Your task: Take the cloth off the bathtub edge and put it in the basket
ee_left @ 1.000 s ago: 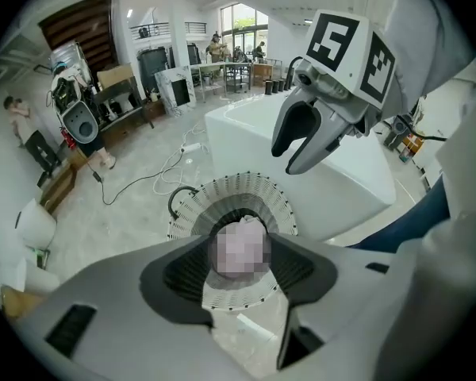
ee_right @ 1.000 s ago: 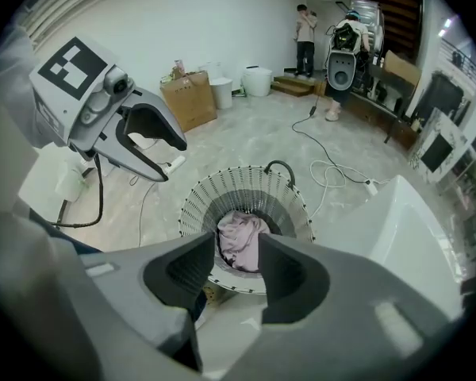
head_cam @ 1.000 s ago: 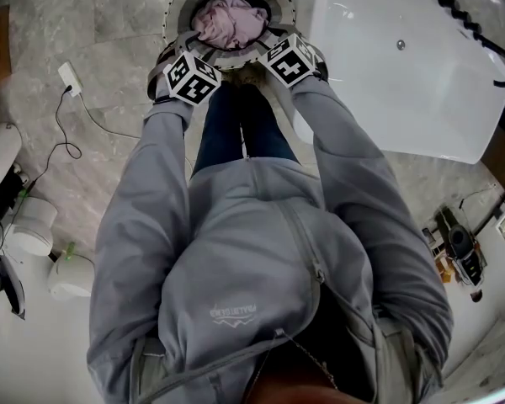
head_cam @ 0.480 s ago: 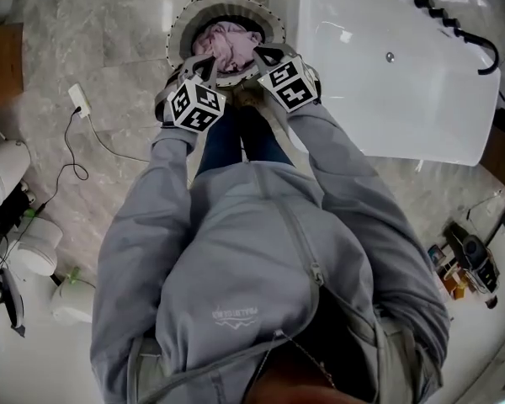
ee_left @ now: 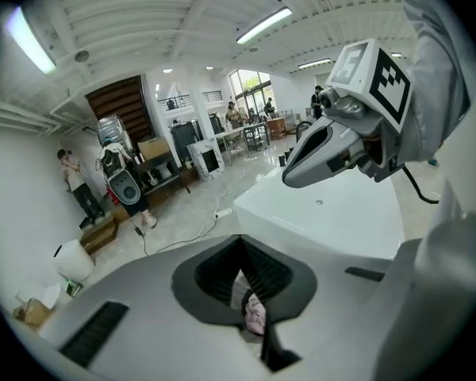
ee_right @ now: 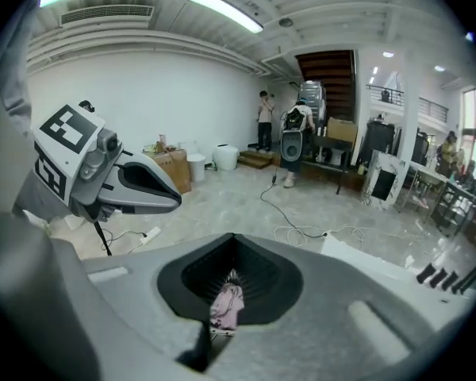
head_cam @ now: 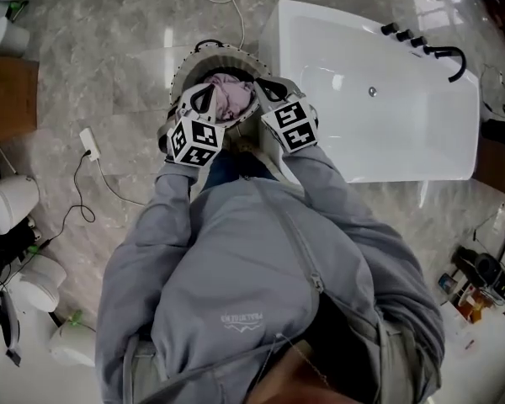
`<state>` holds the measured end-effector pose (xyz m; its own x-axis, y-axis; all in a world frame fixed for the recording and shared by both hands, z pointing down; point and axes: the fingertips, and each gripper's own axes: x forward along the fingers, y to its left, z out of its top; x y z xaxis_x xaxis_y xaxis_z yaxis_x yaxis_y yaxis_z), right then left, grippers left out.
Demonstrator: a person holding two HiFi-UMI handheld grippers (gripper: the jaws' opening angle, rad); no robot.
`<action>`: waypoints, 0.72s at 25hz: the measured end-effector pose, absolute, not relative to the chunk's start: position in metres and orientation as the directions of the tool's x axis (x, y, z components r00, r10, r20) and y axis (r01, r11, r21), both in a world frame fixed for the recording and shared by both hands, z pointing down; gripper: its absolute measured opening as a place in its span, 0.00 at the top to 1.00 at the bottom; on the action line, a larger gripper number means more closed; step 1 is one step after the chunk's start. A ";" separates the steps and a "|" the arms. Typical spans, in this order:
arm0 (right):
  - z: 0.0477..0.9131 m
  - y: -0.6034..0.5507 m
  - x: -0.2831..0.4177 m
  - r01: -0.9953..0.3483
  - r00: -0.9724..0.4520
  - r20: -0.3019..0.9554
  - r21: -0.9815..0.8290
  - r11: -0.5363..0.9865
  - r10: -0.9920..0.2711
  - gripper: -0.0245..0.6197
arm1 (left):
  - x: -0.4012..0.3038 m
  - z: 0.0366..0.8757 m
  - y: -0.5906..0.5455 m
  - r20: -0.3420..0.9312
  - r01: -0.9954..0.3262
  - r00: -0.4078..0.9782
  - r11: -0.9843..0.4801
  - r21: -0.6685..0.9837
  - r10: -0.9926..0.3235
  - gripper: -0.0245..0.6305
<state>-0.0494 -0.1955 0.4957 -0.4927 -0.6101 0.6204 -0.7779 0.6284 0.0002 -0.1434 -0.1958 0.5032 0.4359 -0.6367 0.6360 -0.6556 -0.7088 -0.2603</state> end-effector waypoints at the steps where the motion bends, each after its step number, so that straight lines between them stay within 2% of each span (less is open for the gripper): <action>1: 0.483 -0.196 -0.046 -0.788 -0.490 0.602 0.003 0.616 -0.630 0.95 | -0.141 0.492 -0.197 0.616 -0.667 0.438 -0.696 -0.266 -0.655 0.96; 8: 0.386 -0.198 -0.030 -0.853 -0.461 0.412 0.039 0.521 -0.786 0.95 | -0.133 0.401 -0.197 0.448 -0.759 0.451 -0.596 -0.262 -0.772 0.96; 18: 0.293 -0.176 -0.005 -0.921 -0.389 0.170 -0.036 0.388 -0.906 0.95 | -0.130 0.296 -0.181 0.189 -0.876 0.454 -0.475 -0.083 -0.871 0.96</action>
<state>-0.0050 -0.1762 0.2931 -0.3885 -0.9056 0.1702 -0.9208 0.3882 -0.0364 -0.1297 -0.1806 0.2962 0.4544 -0.8705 0.1888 -0.8759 -0.4753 -0.0834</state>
